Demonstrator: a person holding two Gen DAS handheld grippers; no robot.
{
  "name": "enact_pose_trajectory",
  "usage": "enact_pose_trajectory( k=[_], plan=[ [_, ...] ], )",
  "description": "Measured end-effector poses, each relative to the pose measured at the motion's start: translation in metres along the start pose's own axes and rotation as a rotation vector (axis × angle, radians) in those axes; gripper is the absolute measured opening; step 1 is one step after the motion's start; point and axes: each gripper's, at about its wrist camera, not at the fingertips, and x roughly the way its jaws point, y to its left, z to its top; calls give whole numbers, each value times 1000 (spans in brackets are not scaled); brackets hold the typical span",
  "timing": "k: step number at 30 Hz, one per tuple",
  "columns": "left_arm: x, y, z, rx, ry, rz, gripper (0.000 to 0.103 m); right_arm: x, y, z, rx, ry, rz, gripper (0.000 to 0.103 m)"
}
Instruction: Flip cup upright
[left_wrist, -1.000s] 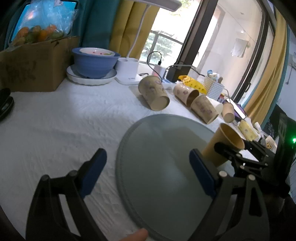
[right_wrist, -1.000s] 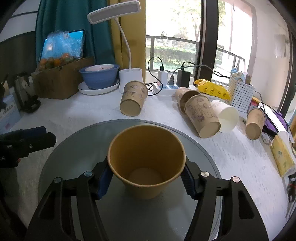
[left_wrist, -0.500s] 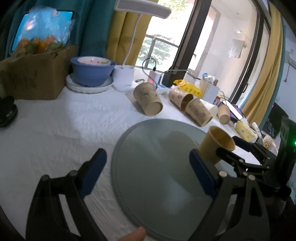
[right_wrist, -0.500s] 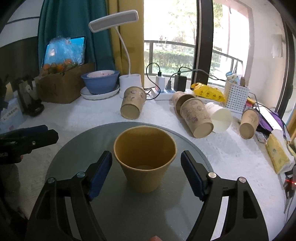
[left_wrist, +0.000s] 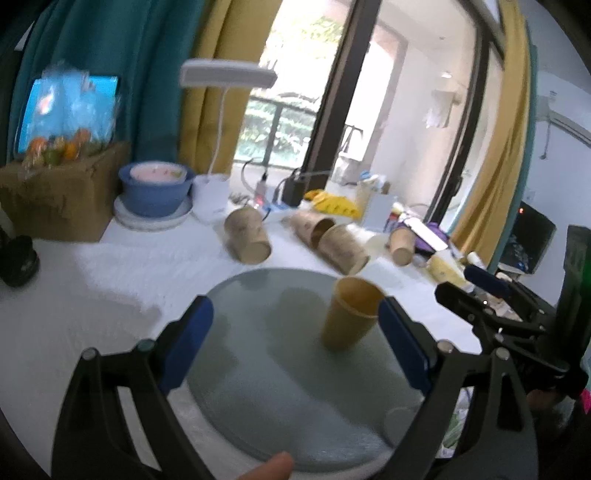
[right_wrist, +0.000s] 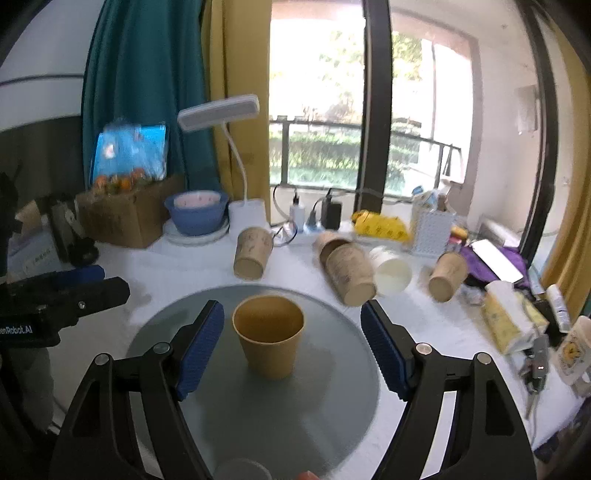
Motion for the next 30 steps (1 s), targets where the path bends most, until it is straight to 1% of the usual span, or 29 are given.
enact_pose_trajectory(
  k=[6, 9, 12, 18, 22, 27, 30],
  plan=[
    [-33, -28, 13, 50, -60, 3, 92, -40, -3, 11, 17, -51, -25, 79],
    [-50, -40, 18, 76, -112, 27, 92, -53, -4, 16, 25, -51, -37, 79],
    [-65, -48, 20, 101, -154, 55, 92, -64, -2, 20, 29, -73, -47, 79],
    [-84, -54, 22, 126, -192, 100, 92, -87, 5, 26, 19, -124, -47, 79],
    [-92, -52, 25, 126, -222, 128, 92, -92, 5, 30, 23, -137, -47, 79],
    [-91, -51, 26, 142, -231, 134, 92, -86, 1, 30, 50, -115, -40, 79],
    [-90, -52, 24, 154, -235, 153, 92, -83, 0, 29, 63, -101, -32, 79]
  ],
)
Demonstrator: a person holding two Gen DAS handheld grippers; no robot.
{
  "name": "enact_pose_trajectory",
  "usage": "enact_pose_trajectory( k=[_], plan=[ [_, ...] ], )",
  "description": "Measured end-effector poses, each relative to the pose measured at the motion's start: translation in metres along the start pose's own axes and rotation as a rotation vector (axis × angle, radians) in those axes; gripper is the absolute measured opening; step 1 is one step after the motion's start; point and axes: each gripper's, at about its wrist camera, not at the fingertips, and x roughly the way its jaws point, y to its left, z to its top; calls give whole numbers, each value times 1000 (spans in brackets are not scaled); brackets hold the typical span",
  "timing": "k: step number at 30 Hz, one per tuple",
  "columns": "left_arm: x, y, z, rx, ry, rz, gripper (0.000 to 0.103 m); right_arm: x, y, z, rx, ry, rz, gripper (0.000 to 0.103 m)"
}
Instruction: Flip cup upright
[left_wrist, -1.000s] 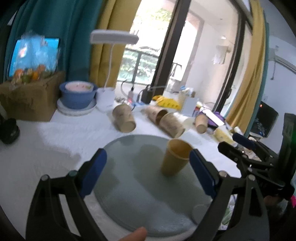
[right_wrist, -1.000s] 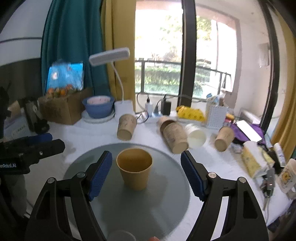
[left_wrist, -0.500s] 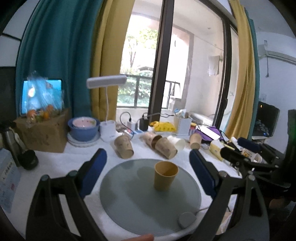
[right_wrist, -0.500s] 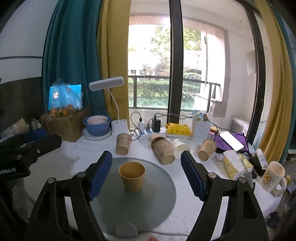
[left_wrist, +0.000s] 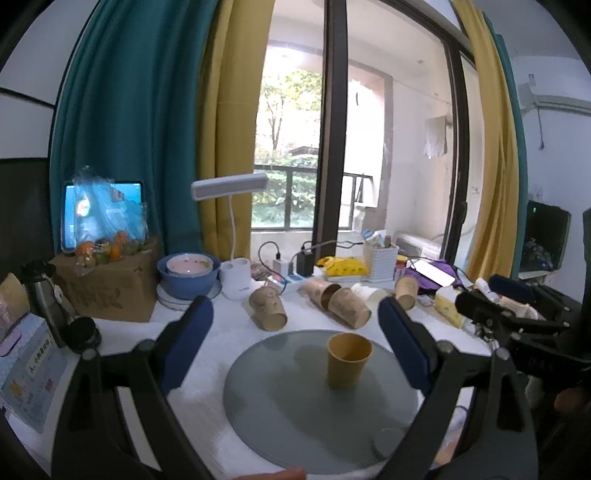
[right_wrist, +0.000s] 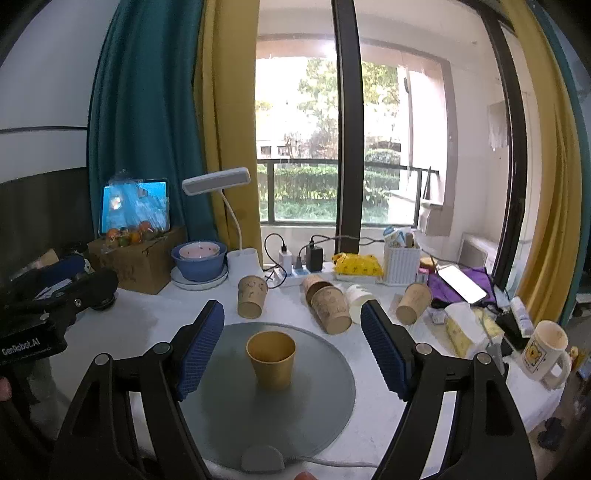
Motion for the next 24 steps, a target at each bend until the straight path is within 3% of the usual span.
enact_pose_trajectory(
  k=[24],
  plan=[
    [2, -2, 0, 3, 17, -7, 92, 2, -1, -1, 8, 15, 3, 79]
  ],
)
